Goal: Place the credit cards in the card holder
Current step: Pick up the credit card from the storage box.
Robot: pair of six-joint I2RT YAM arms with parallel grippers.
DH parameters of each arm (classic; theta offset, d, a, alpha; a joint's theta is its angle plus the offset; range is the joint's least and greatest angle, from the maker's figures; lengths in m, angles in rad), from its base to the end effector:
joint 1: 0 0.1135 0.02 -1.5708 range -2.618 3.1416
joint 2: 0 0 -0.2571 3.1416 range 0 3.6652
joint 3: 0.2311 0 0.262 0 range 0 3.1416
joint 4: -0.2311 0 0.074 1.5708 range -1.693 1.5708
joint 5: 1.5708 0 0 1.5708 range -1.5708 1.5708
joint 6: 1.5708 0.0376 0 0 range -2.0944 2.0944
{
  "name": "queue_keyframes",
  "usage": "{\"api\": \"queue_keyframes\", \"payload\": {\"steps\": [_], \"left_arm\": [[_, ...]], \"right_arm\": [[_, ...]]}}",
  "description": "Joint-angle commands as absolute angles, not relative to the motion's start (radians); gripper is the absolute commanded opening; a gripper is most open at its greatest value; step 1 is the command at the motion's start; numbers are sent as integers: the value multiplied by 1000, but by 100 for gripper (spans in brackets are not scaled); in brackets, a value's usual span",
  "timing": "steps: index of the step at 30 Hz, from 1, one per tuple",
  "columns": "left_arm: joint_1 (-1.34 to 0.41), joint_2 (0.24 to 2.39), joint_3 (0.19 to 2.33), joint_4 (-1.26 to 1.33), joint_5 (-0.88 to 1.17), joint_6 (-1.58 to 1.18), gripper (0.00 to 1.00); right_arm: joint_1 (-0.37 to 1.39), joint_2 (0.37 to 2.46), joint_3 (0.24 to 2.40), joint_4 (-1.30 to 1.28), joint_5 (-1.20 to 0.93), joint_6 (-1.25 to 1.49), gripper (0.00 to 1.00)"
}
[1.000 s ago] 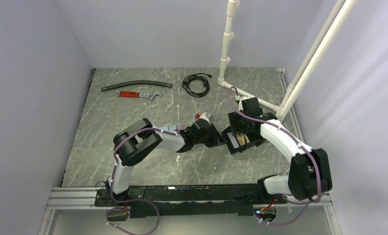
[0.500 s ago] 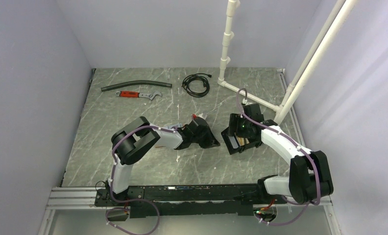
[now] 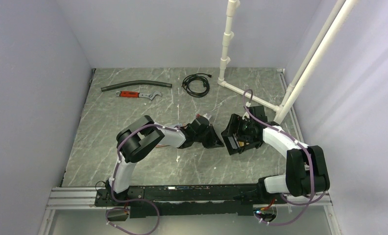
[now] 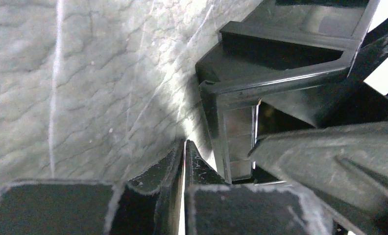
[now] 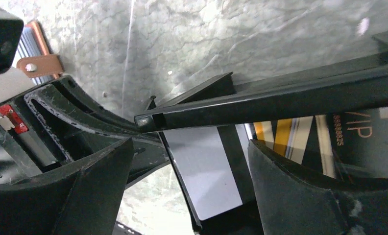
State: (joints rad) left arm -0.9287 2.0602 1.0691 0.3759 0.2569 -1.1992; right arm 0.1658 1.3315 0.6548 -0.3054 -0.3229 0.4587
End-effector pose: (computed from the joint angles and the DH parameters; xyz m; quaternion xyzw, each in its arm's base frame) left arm 0.2444 -0.3428 0.0962 -0.0604 0.8806 -0.4539 0.1219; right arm 0.2509 0.0541 0.1592 0.0917 0.9412 0.2344 0.2252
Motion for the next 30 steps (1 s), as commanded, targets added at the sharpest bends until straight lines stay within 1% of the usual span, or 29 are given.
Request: {"api": "queue_keyframes", "payload": {"steps": [1,5,8,10,12,15,19,23,27,29,30], "left_arm": [[-928,2087,1127,348,288,-1194,11],[-927,2094,1141,343,290,-1198,11],[-927,2091,1136,344,285,-1201,11],[-927,2092,1135,341,285,-1201,11],[-928,2092,1133,341,284,-1203,11],[-927,2091,1130,341,284,-1206,11],[-927,2089,1133,336,282,-1204,11],[-927,2086,1134,332,281,-1201,11],[-927,2084,1129,332,278,-1203,11],[-927,2088,1128,338,280,-1207,11],[-927,2089,1126,342,281,-1211,11]], "right_arm": [[163,1345,646,-262,-436,481,86],[164,1326,650,-264,-477,493,80],[163,1306,649,-266,-462,503,77],[163,1314,659,-292,-423,495,71],[163,1334,675,-324,-399,477,67],[164,1352,691,-356,-378,464,55],[163,1341,680,-344,-384,459,47],[164,1322,686,-365,-357,451,36],[165,1297,717,-418,-317,432,23],[171,1288,733,-445,-291,427,21],[178,1284,740,-458,-278,425,19]]}}
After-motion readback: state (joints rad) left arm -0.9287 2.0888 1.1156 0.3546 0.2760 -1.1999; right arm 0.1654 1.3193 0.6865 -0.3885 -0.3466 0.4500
